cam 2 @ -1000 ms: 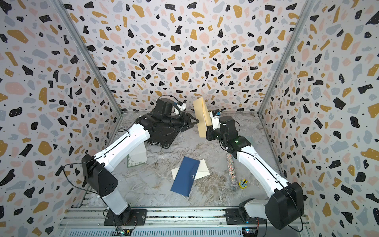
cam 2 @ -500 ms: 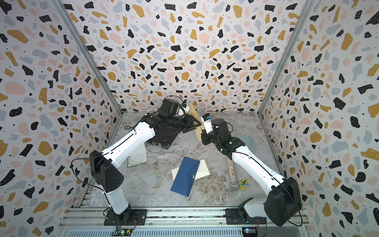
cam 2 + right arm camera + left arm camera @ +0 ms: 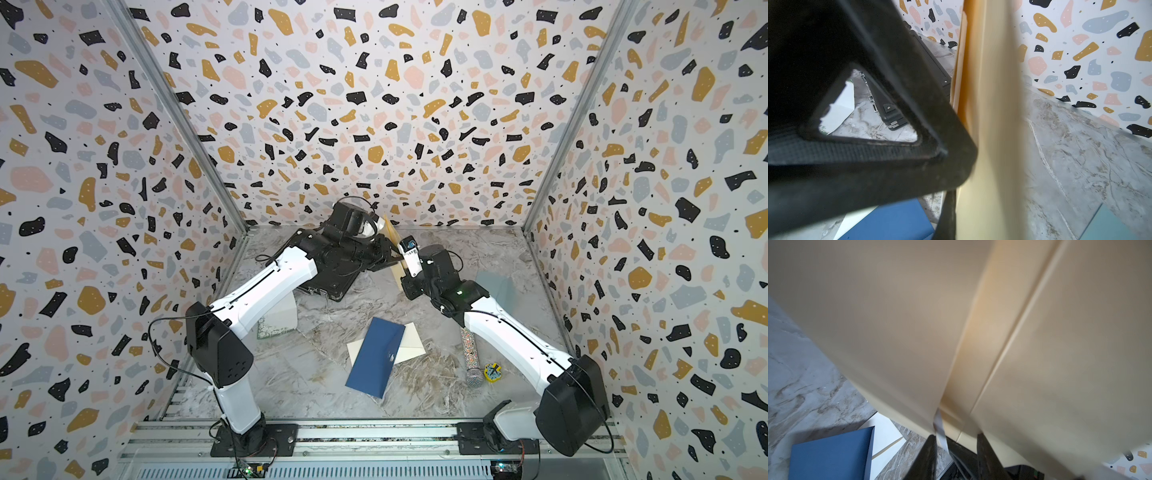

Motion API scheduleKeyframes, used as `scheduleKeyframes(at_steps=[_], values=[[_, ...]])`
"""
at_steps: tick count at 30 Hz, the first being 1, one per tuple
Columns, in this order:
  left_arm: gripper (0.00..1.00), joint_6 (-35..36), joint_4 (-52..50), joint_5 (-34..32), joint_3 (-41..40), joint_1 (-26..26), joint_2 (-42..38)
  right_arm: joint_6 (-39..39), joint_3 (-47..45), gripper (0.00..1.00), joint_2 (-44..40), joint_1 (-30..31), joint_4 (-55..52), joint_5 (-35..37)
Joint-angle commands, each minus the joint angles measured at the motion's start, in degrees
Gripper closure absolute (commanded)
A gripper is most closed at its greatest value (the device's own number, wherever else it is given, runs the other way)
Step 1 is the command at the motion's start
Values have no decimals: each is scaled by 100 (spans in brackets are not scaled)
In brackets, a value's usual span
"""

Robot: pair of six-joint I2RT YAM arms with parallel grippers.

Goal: Take the letter paper out of the envelope
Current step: Take out the letter paper from the envelope.

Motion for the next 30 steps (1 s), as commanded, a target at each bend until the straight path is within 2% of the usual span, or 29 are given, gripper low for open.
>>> scheduleKeyframes(at_steps=[1,6,12,16,24,30], values=[[70,217,-41,-69,76,-33,55,48,215,100,-127,62,-8,8],[76,268,-97,-131,109,-29,78,105,237,100,-137,88,-8,-93],[92,327,-212,-193,233,-29,125,101,225,100,-146,132,-69,-16],[99,334,-236,-172,243,-29,110,123,183,100,-160,132,-78,20],[100,206,-175,-40,350,-33,-32,187,200,100,-38,119,-308,54],[100,-50,-140,81,579,-33,-23,721,75,100,97,-169,-333,-632]])
